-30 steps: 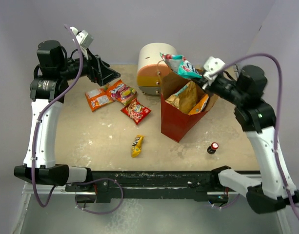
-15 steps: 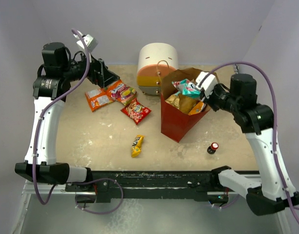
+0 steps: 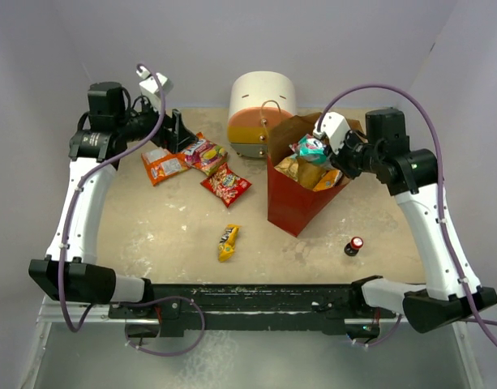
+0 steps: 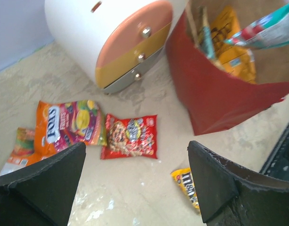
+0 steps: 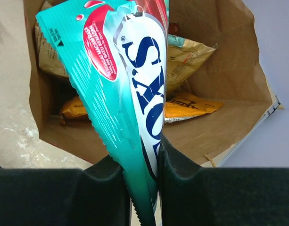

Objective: Place the snacks into the paper bag
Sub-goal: Place the snack in the paper bag.

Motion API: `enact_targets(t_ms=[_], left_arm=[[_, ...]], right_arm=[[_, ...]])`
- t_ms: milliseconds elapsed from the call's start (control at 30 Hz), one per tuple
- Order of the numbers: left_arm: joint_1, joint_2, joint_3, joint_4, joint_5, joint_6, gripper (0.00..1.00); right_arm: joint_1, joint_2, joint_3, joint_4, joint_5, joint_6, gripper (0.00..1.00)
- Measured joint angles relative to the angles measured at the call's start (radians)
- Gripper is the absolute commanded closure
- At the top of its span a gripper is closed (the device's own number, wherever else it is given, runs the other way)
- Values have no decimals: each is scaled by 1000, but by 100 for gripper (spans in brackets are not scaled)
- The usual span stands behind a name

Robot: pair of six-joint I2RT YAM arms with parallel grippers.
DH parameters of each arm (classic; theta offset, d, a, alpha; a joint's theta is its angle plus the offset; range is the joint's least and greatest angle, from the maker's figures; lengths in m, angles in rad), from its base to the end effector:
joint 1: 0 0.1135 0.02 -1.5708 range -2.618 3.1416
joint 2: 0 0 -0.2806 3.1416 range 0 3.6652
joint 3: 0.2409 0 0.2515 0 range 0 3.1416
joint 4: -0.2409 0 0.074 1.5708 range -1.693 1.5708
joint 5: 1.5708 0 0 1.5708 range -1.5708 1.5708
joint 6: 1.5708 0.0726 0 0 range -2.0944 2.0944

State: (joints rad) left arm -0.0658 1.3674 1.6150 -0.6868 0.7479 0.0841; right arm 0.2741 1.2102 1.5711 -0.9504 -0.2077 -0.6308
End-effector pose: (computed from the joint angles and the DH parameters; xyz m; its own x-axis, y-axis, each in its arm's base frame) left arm 0.2967 -0.0690 0.4522 -0.3671 0.0859 -0.9262 0.6957 0.6863 -0.2121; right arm 0.2355 0.0818 0.4378 -0.1787 -0.6497 -0.7389 -0.6628 0.6345 -0.3977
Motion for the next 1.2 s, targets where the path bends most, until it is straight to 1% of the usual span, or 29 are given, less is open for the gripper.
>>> enact_targets(t_ms=[100,233,333,600,833,967,1067,1133,1200], left_arm=[[0,11,-50,2,-54,44,7],[0,14,-112,4,-106,85,7],[0,15,-139,18,-115,93,7],[0,15,-175,50,-136,103,6],[0,32,-232,71,-164,122,6],[0,40,-275,87,-169,130,6],[0,40,-304,99,-172,137,6],[0,39,-322,111,-174,138,6],[0,39,-341,122,-177,141,6]], right_arm=[[0,13,13,0,14,10,67],[0,35,32,6,27,21,66],[0,54,34,14,45,30,64],[0,84,34,23,67,47,54],[0,109,22,62,62,67,35],[0,158,-8,118,61,77,28],[0,214,-17,146,55,84,26],[0,256,-18,156,39,90,26],[0,289,-18,166,28,99,30]])
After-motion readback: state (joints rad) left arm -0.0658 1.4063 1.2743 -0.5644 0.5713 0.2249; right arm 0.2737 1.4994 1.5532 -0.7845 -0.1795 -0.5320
